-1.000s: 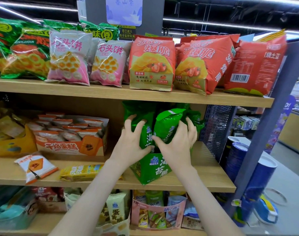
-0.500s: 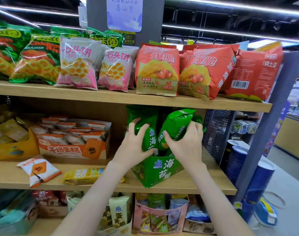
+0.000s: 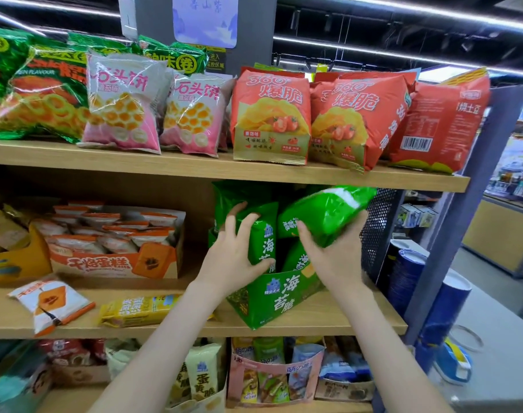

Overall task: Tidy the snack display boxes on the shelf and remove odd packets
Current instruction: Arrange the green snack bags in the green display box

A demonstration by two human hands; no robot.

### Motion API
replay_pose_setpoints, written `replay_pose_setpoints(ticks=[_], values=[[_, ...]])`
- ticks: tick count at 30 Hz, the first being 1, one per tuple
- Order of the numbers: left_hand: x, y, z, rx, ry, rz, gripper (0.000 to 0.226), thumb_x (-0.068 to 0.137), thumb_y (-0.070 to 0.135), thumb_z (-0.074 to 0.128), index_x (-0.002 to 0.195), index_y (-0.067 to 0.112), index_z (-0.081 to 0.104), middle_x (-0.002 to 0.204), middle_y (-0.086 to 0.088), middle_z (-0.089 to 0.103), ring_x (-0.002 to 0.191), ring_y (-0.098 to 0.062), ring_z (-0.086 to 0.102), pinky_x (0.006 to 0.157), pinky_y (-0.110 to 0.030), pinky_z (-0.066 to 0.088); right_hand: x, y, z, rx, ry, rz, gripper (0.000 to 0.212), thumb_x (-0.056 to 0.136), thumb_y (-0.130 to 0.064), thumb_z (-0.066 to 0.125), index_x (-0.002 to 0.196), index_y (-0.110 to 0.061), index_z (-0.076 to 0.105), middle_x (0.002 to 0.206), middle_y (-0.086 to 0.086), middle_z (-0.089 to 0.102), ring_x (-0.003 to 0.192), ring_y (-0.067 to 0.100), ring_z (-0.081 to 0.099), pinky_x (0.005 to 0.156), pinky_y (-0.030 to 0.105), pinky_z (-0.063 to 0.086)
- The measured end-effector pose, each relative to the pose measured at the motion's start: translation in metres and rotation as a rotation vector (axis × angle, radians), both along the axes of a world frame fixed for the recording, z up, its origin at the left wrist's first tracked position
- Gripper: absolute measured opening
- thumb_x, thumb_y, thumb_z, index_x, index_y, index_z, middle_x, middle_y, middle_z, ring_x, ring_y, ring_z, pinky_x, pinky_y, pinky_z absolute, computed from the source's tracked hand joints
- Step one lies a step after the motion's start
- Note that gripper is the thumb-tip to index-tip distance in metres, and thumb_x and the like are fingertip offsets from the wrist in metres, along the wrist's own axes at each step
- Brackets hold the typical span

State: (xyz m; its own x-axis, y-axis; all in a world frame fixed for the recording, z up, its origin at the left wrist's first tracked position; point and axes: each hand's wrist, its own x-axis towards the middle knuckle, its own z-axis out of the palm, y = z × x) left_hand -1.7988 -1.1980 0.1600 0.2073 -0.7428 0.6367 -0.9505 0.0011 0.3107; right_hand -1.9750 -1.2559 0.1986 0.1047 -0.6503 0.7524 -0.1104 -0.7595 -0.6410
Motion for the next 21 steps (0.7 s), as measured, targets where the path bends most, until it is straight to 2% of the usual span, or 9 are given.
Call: replay_pose_setpoints(ticks=[3, 5, 7, 11, 13, 15, 17, 19, 21], values=[[-0.003, 0.003, -0.002, -0.028, -0.017, 0.047, 0.086, 0.078, 0.051, 0.073, 0.144, 0.019, 0.027, 0.14, -0.015, 0.028, 0.118, -0.039, 0.047, 0.087, -0.043, 0.05, 0.001, 0.003, -0.02, 0.141, 0.006, 0.09, 0.065, 0.084, -0.002, 0.071, 0.127, -0.029, 0.03, 0.113, -0.002, 0.058, 0.086, -0.024, 0.052, 0.074, -0.006, 0.033], [-0.003, 0.005, -0.003, -0.078, -0.047, 0.081, 0.085, 0.076, 0.049, 0.076, 0.141, 0.02, 0.03, 0.135, -0.021, 0.036, 0.114, -0.044, 0.048, 0.088, -0.049, 0.049, -0.004, 0.001, -0.03, 0.15, 0.046, 0.044, 0.059, 0.091, 0.001, 0.062, 0.142, 0.001, 0.031, 0.127, 0.017, 0.056, 0.08, -0.014, 0.056, 0.07, -0.002, 0.04], [-0.005, 0.007, -0.003, -0.115, -0.059, 0.098, 0.085, 0.074, 0.048, 0.078, 0.138, 0.023, 0.028, 0.138, -0.024, 0.035, 0.119, -0.046, 0.043, 0.095, -0.056, 0.045, -0.008, 0.009, -0.02, 0.038, -0.007, 0.016, 0.053, 0.093, 0.001, 0.06, 0.137, 0.012, 0.031, 0.122, 0.012, 0.055, 0.091, -0.009, 0.06, 0.08, 0.002, 0.042], [-0.01, 0.016, -0.004, -0.094, -0.024, 0.108, 0.087, 0.079, 0.051, 0.073, 0.146, 0.02, 0.028, 0.154, -0.024, 0.014, 0.141, -0.043, 0.017, 0.113, -0.06, 0.021, -0.015, 0.033, -0.014, -0.095, -0.038, 0.225, 0.074, 0.084, 0.007, 0.068, 0.138, -0.029, 0.033, 0.126, -0.022, 0.055, 0.117, -0.01, 0.049, 0.105, 0.014, 0.033], [-0.013, 0.021, -0.005, -0.111, -0.05, 0.121, 0.083, 0.083, 0.05, 0.068, 0.15, 0.019, 0.028, 0.158, -0.021, 0.005, 0.145, -0.04, 0.006, 0.115, -0.059, 0.011, -0.027, 0.04, -0.021, 0.069, 0.014, 0.221, 0.078, 0.08, -0.033, 0.079, 0.144, -0.019, 0.036, 0.125, -0.026, 0.054, 0.101, -0.025, 0.048, 0.099, 0.001, 0.028], [-0.018, 0.029, -0.006, -0.106, -0.067, 0.121, 0.08, 0.086, 0.049, 0.065, 0.152, 0.022, 0.027, 0.16, -0.018, -0.003, 0.147, -0.037, -0.002, 0.115, -0.059, 0.006, -0.04, 0.046, -0.035, 0.315, 0.049, 0.141, 0.122, 0.059, -0.088, 0.06, 0.142, -0.001, 0.04, 0.122, -0.013, 0.061, 0.078, -0.033, 0.044, 0.076, -0.012, 0.028], [-0.025, 0.036, -0.003, -0.079, -0.066, 0.104, 0.081, 0.088, 0.045, 0.064, 0.154, 0.024, 0.023, 0.161, -0.017, -0.008, 0.148, -0.035, -0.009, 0.115, -0.059, 0.002, -0.05, 0.048, -0.036, 0.383, -0.027, 0.171, 0.131, 0.054, -0.094, 0.051, 0.141, 0.003, 0.04, 0.106, -0.021, 0.066, 0.074, -0.033, 0.044, 0.073, -0.011, 0.029], [-0.038, 0.046, 0.0, -0.066, -0.05, 0.053, 0.083, 0.087, 0.037, 0.065, 0.155, 0.026, 0.018, 0.161, -0.014, -0.012, 0.148, -0.031, -0.015, 0.116, -0.059, -0.003, -0.053, 0.066, -0.026, 0.278, -0.091, 0.198, 0.113, 0.064, -0.079, 0.067, 0.138, 0.003, 0.041, 0.115, -0.004, 0.063, 0.083, -0.023, 0.052, 0.084, -0.003, 0.035], [-0.057, 0.065, -0.001, -0.059, 0.011, -0.065, 0.088, 0.082, 0.028, 0.063, 0.155, 0.028, 0.015, 0.162, -0.007, -0.011, 0.147, -0.022, -0.019, 0.117, -0.058, -0.009, -0.064, 0.082, -0.024, 0.145, -0.245, 0.226, 0.065, 0.078, -0.018, 0.081, 0.127, -0.013, 0.038, 0.114, 0.007, 0.057, 0.09, -0.012, 0.059, 0.083, 0.008, 0.045]])
